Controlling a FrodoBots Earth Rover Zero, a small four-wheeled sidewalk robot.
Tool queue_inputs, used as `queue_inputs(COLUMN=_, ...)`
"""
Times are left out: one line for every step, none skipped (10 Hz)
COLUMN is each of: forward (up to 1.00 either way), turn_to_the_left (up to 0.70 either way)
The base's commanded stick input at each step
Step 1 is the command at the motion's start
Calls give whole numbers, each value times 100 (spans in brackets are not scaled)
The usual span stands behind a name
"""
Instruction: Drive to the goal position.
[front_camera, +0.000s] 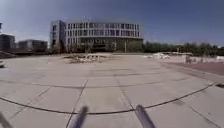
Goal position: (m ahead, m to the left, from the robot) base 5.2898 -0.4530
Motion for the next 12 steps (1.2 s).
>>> queue_inputs(forward=70, turn_to_the_left=0)
queue_inputs(forward=70, turn_to_the_left=0)
queue_inputs(forward=70, turn_to_the_left=0)
queue_inputs(forward=70, turn_to_the_left=0)
queue_inputs(forward=70, turn_to_the_left=0)
queue_inputs(forward=70, turn_to_the_left=0)
queue_inputs(forward=70, turn_to_the_left=0)
queue_inputs(forward=70, turn_to_the_left=0)
queue_inputs(forward=70, turn_to_the_left=0)
queue_inputs(forward=70, turn_to_the_left=-2)
queue_inputs(forward=70, turn_to_the_left=-35)
queue_inputs(forward=70, turn_to_the_left=-20)
